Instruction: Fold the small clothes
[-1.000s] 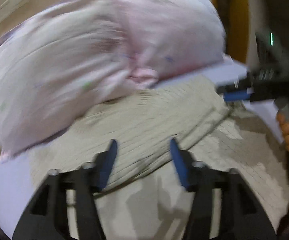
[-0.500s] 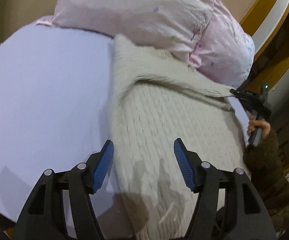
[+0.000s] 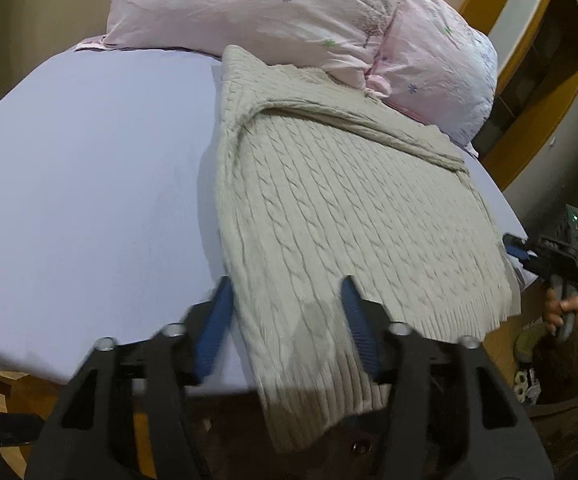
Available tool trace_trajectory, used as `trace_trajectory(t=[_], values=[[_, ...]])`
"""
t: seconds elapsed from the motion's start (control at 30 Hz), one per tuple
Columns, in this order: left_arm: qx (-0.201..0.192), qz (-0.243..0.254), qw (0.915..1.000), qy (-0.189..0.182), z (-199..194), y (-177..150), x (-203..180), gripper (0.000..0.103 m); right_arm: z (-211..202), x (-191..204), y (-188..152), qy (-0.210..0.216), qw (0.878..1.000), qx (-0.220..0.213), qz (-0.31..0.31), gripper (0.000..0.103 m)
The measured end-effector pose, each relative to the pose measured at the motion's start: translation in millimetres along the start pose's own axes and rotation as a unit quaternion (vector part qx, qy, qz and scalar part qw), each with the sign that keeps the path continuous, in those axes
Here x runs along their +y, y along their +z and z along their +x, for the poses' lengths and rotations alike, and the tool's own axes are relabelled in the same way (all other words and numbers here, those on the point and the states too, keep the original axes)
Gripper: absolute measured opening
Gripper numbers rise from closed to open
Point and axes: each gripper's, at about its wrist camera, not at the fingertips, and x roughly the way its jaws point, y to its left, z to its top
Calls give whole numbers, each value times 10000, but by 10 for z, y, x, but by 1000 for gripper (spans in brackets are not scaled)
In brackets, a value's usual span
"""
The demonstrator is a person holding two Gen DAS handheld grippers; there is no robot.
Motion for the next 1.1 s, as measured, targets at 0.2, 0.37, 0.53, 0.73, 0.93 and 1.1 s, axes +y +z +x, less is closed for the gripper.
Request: trace_trajectory(t=[0.2, 0.37, 0.53, 0.73, 0.93, 1.1], values=[[93, -168, 9995, -261, -30, -110, 42, 10, -69, -70, -430, 1381, 9896, 301, 261, 8], [-43, -66, 9973, -732, -117, 115, 26, 9, -350, 82, -110, 2307, 9720, -397, 215, 7], [-765, -178, 9933, -844, -228, 857, 173, 9, -388, 254, 757, 2711, 9554, -1145, 251, 7], [-1300, -884, 9864, -483, 442, 2003, 457, 9, 471, 275, 1990, 2104, 9623, -1548, 764, 7], [-262, -2062, 9779, -217, 1515, 2522, 955, 10, 1327, -37, 2364, 961, 9753, -1182, 1599, 35], [-934, -2112, 9710, -624, 1045, 2458, 1121, 79, 1031, 51, 2252, 1374, 9672, -1988, 781, 84]])
